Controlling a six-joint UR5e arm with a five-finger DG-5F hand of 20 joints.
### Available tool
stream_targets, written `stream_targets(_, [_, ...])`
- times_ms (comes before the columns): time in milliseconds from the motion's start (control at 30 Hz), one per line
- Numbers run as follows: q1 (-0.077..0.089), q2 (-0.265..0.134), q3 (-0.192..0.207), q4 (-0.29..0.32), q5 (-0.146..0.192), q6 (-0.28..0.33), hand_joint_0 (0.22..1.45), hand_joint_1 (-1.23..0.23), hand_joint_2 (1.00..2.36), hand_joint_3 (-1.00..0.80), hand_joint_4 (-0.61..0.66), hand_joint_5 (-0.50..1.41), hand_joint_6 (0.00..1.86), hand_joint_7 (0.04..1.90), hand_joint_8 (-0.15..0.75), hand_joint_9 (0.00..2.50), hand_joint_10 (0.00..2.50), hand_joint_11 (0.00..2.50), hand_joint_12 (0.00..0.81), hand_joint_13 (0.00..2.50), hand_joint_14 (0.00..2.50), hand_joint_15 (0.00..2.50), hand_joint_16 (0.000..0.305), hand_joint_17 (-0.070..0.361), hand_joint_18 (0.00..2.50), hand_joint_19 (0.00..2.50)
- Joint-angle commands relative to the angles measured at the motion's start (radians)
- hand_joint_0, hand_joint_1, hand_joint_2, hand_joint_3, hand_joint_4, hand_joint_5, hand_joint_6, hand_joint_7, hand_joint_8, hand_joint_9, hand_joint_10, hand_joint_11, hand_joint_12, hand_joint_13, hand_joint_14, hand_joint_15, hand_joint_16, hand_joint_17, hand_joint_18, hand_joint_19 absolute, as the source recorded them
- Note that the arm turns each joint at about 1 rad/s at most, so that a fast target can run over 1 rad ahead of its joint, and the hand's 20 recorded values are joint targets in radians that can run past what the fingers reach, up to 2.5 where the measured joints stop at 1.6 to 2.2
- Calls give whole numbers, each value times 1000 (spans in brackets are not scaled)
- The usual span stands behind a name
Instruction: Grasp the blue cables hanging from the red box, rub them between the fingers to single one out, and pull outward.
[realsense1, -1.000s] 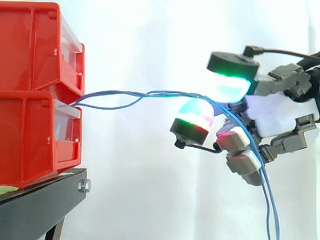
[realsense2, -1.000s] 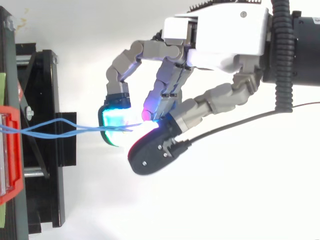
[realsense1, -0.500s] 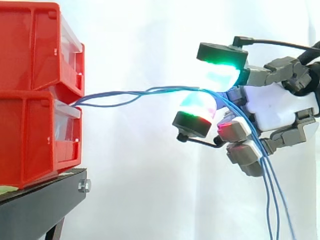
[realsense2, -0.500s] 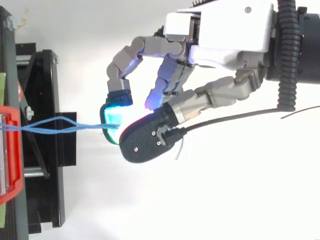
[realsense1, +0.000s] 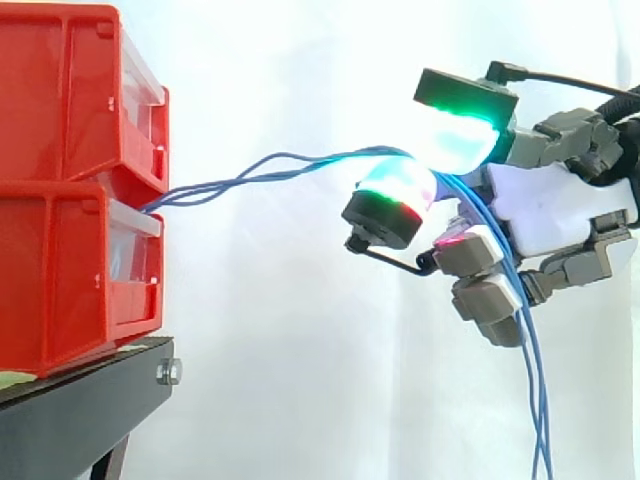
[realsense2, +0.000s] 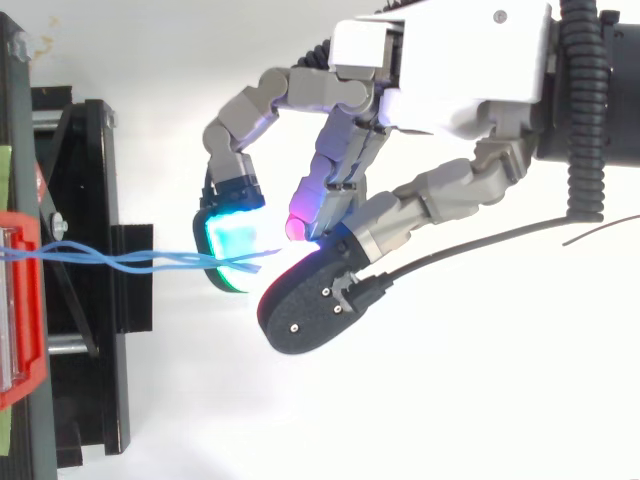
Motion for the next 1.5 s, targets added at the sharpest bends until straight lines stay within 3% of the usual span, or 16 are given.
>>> stream_targets(0, [0, 1, 0, 0, -2, 0, 750, -847, 1000, -500, -313, -174, 950, 1193, 198, 1156, 24, 819, 261, 1089, 33, 833, 39, 87, 973, 769])
stream_targets(33, [0, 1, 0, 0, -2, 0, 744, -864, 1000, -500, -294, -164, 948, 1248, 198, 1165, 24, 818, 263, 1088, 34, 836, 39, 87, 972, 770])
stream_targets(233, [0, 1, 0, 0, -2, 0, 684, -963, 1000, -500, -180, -133, 934, 1119, 198, 1193, 25, 819, 267, 1100, 33, 866, 38, 86, 968, 799])
stream_targets(533, [0, 1, -2, -2, -3, 0, 573, -956, 1000, -500, -87, -82, 900, 1080, 205, 1265, 23, 774, 268, 1142, 35, 891, 39, 88, 981, 835])
stream_targets(967, [0, 1, -2, -3, -3, -1, 414, -620, 1000, -500, -22, -80, 838, 1052, 235, 1318, 21, 734, 334, 1189, 31, 857, 55, 124, 1050, 789])
stream_targets(1200, [0, 1, -2, -2, -3, 0, 438, -575, 1000, -500, -23, -83, 833, 1050, 230, 1313, 22, 744, 324, 1179, 32, 867, 53, 119, 1027, 804])
stream_targets(1300, [0, 1, -2, -2, -3, 0, 502, -611, 1000, -500, -35, -87, 831, 1074, 211, 1295, 25, 761, 298, 1163, 34, 882, 47, 107, 976, 835])
stream_targets(1400, [0, 1, -2, -2, -3, 0, 558, -686, 1010, -341, -51, -86, 831, 1088, 210, 1302, 25, 773, 296, 1170, 34, 881, 46, 104, 977, 846])
stream_targets(1467, [0, 1, -2, -2, -6, 0, 558, -718, 1007, -181, -72, -78, 837, 1055, 250, 1340, 23, 728, 346, 1223, 29, 846, 58, 130, 1084, 761])
